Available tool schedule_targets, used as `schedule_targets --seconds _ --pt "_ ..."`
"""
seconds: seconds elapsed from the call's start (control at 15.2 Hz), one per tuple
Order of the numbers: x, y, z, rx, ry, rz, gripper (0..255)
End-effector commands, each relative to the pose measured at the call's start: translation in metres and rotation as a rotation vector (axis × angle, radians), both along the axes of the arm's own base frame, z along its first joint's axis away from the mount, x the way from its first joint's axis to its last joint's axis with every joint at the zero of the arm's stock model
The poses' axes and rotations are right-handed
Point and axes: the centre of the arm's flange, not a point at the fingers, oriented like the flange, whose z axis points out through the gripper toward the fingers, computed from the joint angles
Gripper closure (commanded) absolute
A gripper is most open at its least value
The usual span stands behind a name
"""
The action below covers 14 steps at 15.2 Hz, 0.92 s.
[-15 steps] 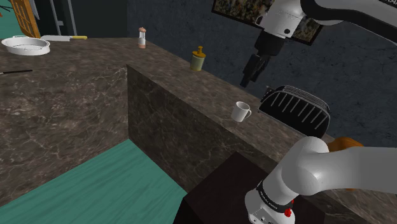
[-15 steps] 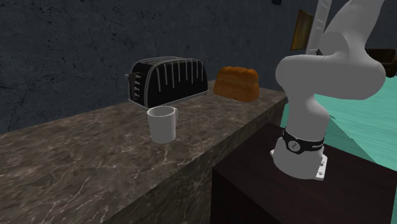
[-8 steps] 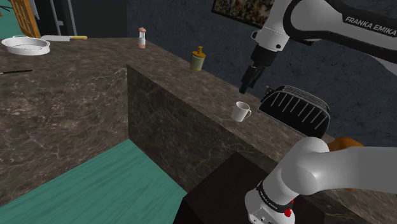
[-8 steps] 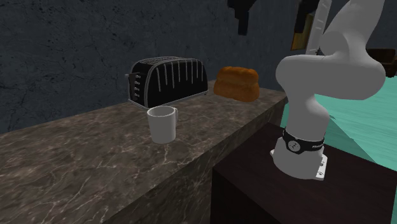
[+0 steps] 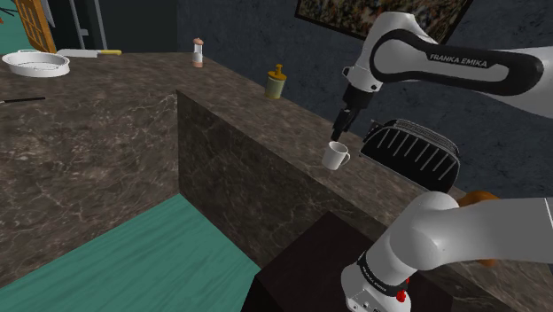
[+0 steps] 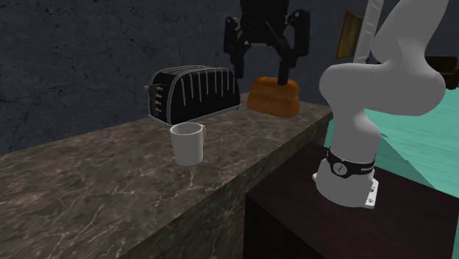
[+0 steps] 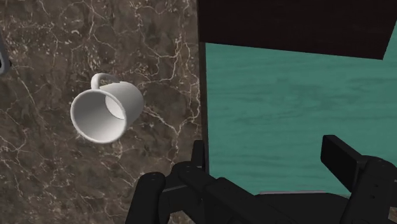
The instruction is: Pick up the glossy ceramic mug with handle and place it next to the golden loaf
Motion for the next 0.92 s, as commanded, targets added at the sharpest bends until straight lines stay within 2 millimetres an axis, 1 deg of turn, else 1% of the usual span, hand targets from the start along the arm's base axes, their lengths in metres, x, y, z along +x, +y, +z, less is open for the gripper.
schedule_targets --seconds 0.0,0.86 --pt "0.006 -0.020 -0.018 -0.008 0.005 0.008 0" --pt "0.049 -0.141 -0.126 -0.051 0.041 0.053 0"
